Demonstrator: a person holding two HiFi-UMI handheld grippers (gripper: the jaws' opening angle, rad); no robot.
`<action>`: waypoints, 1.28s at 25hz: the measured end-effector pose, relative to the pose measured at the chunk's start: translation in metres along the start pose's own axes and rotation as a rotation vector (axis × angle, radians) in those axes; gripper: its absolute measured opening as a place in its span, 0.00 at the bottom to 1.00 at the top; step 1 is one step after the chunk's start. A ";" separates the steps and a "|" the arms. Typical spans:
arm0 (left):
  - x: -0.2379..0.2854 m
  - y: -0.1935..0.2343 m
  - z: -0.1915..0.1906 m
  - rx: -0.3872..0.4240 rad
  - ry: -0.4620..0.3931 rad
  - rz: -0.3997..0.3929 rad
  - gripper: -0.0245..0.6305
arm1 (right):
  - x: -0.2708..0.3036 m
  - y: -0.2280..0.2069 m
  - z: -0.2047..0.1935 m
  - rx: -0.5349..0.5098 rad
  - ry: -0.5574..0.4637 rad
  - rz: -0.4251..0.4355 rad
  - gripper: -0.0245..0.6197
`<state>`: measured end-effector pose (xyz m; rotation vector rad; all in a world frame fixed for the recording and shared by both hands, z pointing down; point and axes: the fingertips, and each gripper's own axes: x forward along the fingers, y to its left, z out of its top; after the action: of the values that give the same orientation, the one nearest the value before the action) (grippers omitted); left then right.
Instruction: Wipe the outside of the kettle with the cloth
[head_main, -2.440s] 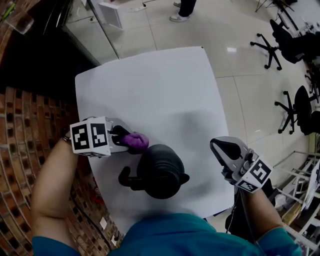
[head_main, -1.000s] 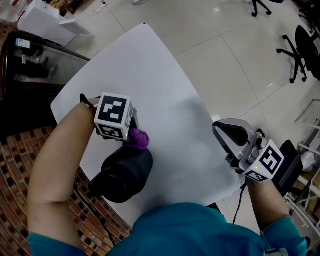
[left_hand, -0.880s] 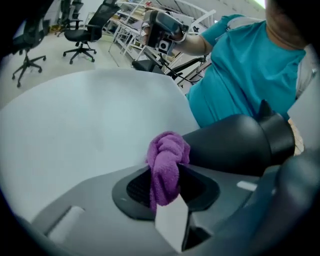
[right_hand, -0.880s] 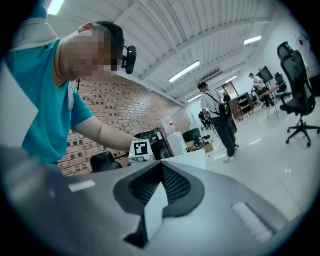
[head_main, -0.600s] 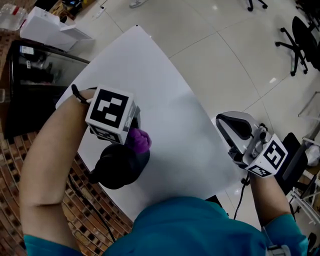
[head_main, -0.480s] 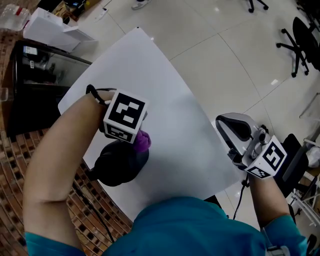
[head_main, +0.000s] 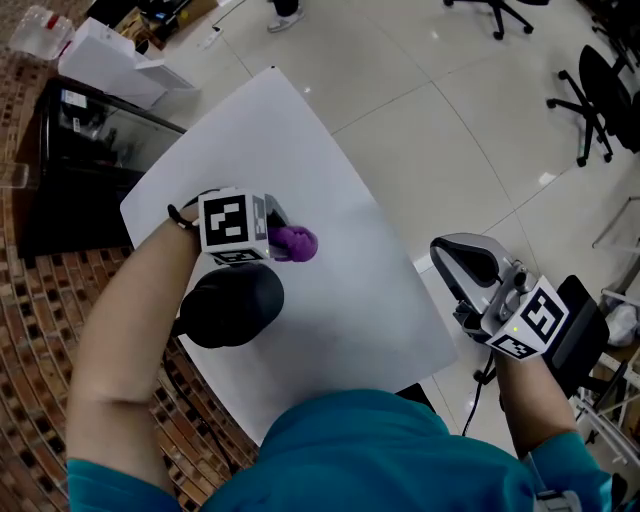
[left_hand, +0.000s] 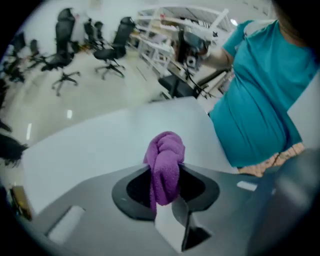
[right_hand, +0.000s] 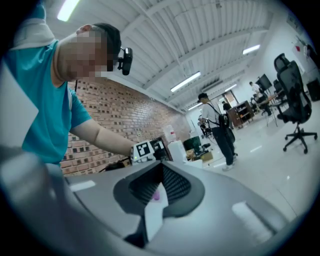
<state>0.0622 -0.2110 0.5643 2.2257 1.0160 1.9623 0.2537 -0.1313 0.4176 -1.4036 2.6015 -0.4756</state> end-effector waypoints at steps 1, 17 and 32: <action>-0.024 0.004 0.009 -0.044 -0.082 0.086 0.22 | 0.001 0.001 0.005 -0.007 -0.002 0.013 0.04; -0.051 -0.141 0.028 -1.150 -1.516 0.456 0.22 | 0.015 0.082 0.011 -0.099 0.033 0.113 0.04; -0.001 -0.066 -0.015 -1.645 -1.964 0.454 0.22 | -0.021 0.054 -0.034 0.034 0.111 0.189 0.04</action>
<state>0.0186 -0.1659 0.5399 1.6410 -0.9797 -0.3568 0.2133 -0.0785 0.4306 -1.1372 2.7643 -0.5819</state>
